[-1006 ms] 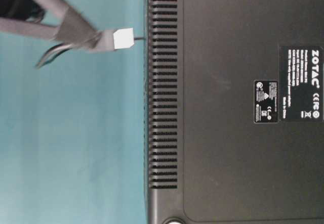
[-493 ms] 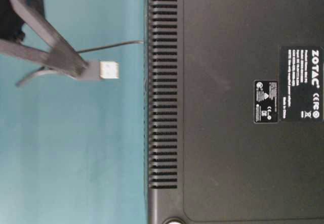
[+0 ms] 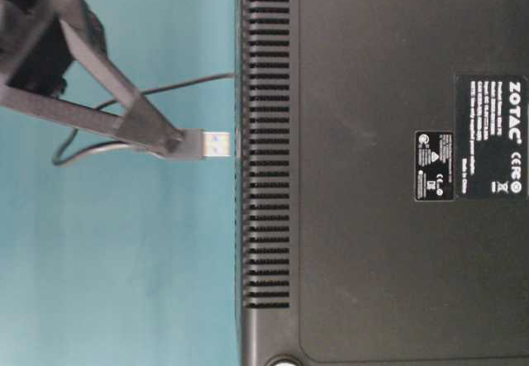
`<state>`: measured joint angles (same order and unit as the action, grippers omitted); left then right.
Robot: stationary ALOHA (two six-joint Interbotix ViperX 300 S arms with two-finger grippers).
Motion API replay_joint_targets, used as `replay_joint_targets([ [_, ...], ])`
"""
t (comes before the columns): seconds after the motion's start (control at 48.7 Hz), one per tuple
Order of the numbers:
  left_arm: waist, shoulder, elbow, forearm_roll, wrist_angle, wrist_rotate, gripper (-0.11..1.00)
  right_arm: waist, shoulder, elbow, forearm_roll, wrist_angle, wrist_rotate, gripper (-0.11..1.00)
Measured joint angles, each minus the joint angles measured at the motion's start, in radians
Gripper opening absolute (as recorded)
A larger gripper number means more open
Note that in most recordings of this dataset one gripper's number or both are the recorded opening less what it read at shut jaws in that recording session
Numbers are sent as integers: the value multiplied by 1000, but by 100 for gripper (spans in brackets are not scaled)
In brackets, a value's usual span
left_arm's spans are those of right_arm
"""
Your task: Insert the USB into the PC box with both arms.
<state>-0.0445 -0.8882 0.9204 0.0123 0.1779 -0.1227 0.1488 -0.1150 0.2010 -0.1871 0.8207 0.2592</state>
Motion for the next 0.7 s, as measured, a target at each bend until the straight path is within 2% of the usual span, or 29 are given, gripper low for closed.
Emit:
replay_joint_targets([
  [0.411, 2, -17, 9, -2, 0, 0, 0, -2, 9, -3, -3, 11, 0, 10],
  [0.698, 2, -28, 18, 0, 0, -2, 0, -2, 11, -15, -9, 66, -3, 10],
])
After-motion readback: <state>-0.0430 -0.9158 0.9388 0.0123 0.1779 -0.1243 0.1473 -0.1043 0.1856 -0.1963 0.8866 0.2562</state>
